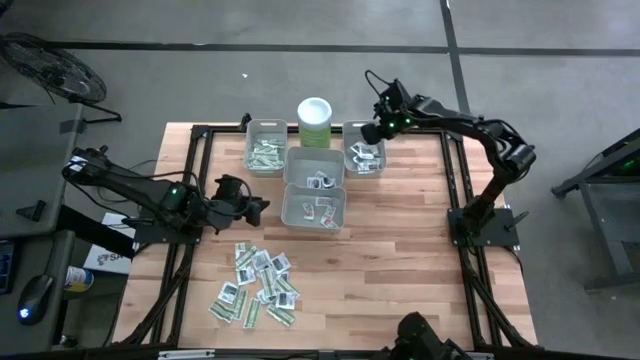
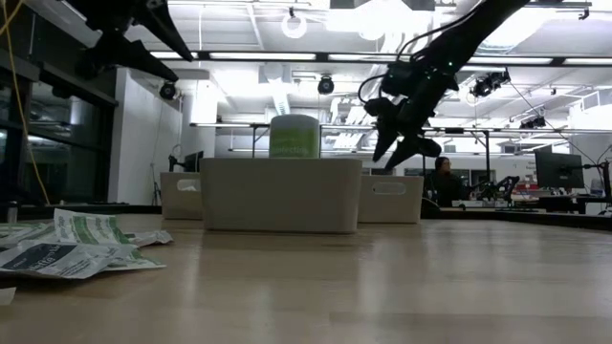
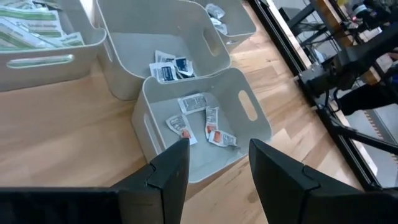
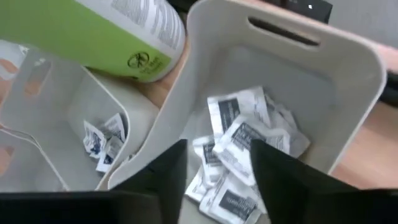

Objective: Pick & Place First Aid Supplies
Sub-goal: Put the bandage pack into the left bin

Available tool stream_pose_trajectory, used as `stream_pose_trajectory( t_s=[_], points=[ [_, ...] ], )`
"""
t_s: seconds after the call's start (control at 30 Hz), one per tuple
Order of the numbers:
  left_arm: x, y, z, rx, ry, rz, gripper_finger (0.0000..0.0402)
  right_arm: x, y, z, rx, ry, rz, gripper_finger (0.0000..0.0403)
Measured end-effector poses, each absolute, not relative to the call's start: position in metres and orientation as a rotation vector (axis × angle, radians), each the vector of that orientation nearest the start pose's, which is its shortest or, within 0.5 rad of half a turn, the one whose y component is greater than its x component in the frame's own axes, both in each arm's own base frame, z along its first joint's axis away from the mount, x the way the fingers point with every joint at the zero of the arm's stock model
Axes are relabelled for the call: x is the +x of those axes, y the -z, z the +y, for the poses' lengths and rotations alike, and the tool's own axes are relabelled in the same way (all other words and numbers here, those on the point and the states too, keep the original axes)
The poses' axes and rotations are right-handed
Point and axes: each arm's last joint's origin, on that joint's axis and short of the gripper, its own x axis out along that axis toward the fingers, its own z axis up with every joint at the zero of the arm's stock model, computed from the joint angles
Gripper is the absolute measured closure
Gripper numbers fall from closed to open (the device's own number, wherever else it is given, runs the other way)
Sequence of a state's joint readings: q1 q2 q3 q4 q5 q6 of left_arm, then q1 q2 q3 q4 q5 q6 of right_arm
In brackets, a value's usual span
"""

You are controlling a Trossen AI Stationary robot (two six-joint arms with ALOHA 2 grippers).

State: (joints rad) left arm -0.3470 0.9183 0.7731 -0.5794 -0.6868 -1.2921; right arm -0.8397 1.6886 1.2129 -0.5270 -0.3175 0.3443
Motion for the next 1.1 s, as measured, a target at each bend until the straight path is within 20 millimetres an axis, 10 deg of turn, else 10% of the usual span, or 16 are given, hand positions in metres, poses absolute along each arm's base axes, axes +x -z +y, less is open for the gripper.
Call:
stream_pose_trajectory(
  t_s=[0.47, 1.1],
  points=[
    [0.197, -0.249, -0.055, -0.909, -0.682, 0.502, 0.0236, 0.226, -0.265, -0.251, 0.842, 0.309, 0.567, 0.016],
    [0.195, -0.206, -0.068, -0.856, -0.603, 1.155, 0.0236, 0.234, -0.315, -0.17, 0.689, 0.184, 0.62, 0.0163]
  ],
)
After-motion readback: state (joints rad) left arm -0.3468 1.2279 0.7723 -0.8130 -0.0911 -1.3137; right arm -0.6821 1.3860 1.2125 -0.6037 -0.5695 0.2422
